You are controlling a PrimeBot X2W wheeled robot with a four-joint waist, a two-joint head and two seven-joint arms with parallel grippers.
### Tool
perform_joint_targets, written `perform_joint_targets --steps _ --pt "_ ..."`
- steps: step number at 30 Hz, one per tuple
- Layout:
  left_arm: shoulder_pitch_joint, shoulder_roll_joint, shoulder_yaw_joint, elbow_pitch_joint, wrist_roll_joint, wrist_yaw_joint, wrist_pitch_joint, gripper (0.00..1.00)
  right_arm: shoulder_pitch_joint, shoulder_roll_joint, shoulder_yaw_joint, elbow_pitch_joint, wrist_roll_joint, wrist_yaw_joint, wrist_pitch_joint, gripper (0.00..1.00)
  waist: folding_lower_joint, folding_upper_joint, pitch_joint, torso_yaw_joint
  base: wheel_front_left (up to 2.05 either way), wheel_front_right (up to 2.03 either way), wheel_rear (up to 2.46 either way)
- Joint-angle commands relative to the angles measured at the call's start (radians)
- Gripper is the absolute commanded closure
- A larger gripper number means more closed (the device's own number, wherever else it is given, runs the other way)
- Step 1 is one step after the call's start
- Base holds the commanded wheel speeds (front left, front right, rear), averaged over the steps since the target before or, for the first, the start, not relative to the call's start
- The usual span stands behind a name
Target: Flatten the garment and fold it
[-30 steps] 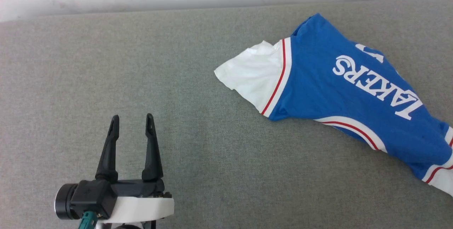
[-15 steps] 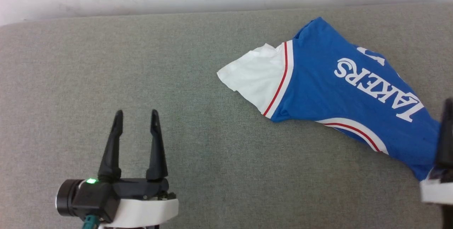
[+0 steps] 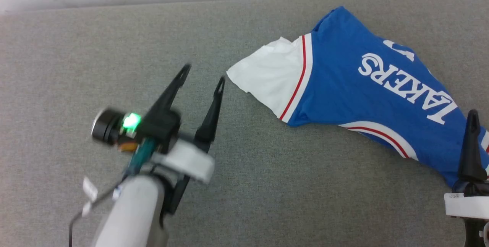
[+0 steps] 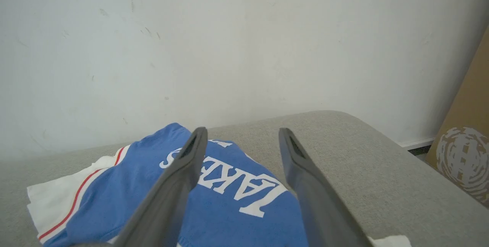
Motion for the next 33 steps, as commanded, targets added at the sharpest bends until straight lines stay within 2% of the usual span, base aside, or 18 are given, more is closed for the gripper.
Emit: perform_joint_targets --steps 1,6,10,14,26,30,33 --pt "-0.055 0.007 -0.012 0.03 0.001 -0.016 0.039 0.0 -0.018 0.001 -0.003 -0.002 0.003 -0.001 -0.007 0.0 -0.0001 0.0 0.02 -0.006 0.0 0.0 0.0" --pt "-0.25 0.013 -0.063 0.171 -0.027 -0.053 0.18 0.0 -0.031 0.001 0.001 0.004 0.01 -0.001 -0.006 0.0 -0.0001 0.0 0.055 -0.014 0.0 0.0 0.0" --pt "-0.366 0.017 -0.101 0.294 -0.045 -0.063 0.283 0.0 -0.04 0.001 0.009 0.002 0.015 -0.001 0.0 0.0 -0.0001 0.0 0.086 -0.022 0.0 0.0 0.0" --pt "-0.453 0.013 -0.135 0.385 -0.064 -0.067 0.332 0.0 -0.046 0.001 0.015 -0.01 0.021 -0.001 0.006 0.0 -0.0001 0.0 0.124 -0.031 0.0 0.0 0.0" --pt "-0.573 0.033 -0.176 0.537 -0.118 -0.069 0.496 0.0 -0.075 0.001 0.011 -0.023 0.03 -0.001 0.018 0.0 -0.0001 0.0 0.193 -0.052 0.0 0.0 0.0" --pt "-0.588 0.041 -0.182 0.563 -0.135 -0.07 0.581 0.0 -0.076 0.001 0.014 -0.016 0.036 -0.001 0.018 0.0 -0.0001 0.0 0.2 -0.054 0.0 0.0 0.0" --pt "-0.585 0.024 -0.179 0.569 -0.167 -0.067 0.658 0.0 -0.077 0.001 0.015 -0.009 0.04 -0.001 0.018 0.0 -0.0001 0.0 0.203 -0.052 0.0 0.0 0.0"
